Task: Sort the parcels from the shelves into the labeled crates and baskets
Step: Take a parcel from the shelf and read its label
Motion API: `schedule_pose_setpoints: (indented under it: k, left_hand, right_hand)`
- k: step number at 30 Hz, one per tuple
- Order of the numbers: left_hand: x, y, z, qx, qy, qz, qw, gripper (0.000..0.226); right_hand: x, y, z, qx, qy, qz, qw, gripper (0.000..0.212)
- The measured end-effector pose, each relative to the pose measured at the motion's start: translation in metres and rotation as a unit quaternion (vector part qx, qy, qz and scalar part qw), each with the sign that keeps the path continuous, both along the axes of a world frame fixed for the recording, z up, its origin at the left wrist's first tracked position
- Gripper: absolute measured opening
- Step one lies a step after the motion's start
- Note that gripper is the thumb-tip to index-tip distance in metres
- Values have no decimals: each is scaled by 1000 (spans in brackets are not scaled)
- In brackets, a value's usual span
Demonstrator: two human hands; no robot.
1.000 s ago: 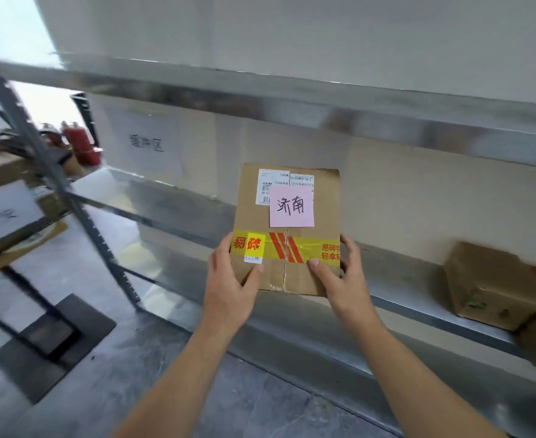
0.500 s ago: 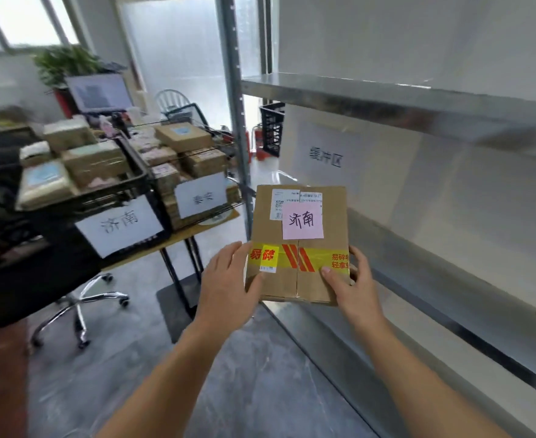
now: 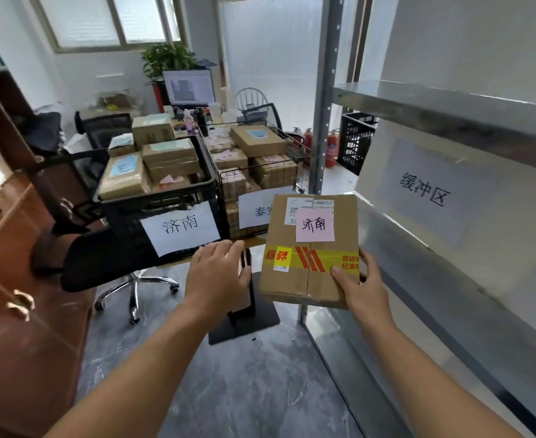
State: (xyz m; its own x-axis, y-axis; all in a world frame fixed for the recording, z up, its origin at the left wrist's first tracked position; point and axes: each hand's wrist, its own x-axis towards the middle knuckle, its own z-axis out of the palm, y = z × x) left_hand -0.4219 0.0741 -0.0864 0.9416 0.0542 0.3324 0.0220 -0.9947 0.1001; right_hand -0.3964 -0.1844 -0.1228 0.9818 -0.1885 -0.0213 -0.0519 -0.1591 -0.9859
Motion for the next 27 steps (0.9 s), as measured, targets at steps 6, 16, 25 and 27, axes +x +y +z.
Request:
schedule_pose_setpoints:
  k: [6,16,25,27]
  left_hand:
    - [62,21,13,-2,7,75,997,54]
    - [130,55,23,-8,-10,167,986,54]
    - [220,118,35,16,-25,150,988,52]
    - [246,131,35,-3,-17,139,990,52]
  right_hand:
    - [98,22,12,17,-11,68,997,60]
    - [228,76,27,58,-39,148,987,57]
    - [312,126,44,52,-65,147,986,55]
    - [334,134,50,51,-71,128,988,53]
